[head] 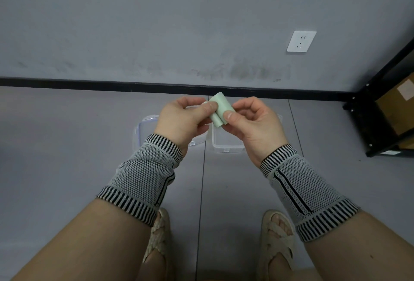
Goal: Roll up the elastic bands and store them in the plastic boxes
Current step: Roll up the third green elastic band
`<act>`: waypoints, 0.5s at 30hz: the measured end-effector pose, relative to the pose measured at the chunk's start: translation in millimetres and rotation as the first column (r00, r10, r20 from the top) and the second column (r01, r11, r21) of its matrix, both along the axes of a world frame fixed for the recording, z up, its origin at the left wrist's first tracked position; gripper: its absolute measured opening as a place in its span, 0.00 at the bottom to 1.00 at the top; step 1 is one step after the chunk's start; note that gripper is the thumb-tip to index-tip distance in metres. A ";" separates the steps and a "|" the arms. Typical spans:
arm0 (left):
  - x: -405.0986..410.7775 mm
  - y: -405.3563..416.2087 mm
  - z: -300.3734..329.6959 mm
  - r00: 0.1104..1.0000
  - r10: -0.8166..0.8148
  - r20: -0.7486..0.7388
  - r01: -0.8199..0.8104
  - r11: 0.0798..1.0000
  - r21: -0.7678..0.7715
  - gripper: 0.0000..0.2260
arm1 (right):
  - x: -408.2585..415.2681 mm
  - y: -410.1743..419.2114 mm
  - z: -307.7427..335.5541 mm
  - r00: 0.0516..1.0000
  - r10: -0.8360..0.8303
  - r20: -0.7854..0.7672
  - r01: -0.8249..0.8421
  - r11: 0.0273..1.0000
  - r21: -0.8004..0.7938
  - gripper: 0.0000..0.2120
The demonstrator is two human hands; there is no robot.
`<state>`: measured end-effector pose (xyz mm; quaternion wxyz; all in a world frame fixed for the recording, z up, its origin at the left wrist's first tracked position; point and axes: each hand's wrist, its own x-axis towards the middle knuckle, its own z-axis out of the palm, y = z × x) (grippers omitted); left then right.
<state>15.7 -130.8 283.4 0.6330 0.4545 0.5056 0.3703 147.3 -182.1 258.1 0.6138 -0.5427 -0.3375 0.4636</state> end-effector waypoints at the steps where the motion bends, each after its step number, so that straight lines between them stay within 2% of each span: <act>1: 0.5 -0.2 -0.2 1.000 0.012 0.004 -0.012 1.000 0.007 0.10 | -0.4 0.4 -1.3 0.999 0.000 0.033 0.001 1.000 -0.014 0.09; 4: 1.4 -1.7 -0.7 1.000 -0.016 0.007 0.016 1.000 0.017 0.05 | -2.7 1.1 -4.1 0.975 -0.037 0.217 0.042 0.999 -0.020 0.11; 7: 4.2 -3.2 -2.7 0.999 -0.049 0.000 0.049 0.999 0.021 0.07 | -5.4 0.6 -4.2 0.914 -0.054 0.402 0.063 0.998 -0.008 0.14; 11: 2.3 -0.8 -2.2 0.996 -0.049 0.079 0.050 0.999 -0.008 0.07 | -3.5 -3.0 -1.6 0.872 0.051 0.486 -0.052 0.999 -0.012 0.19; 15: -4.9 1.6 -3.6 0.990 -0.139 -0.015 0.139 0.990 -0.006 0.11 | 0.4 -6.6 -5.0 0.674 0.123 0.728 -0.148 0.989 -0.031 0.35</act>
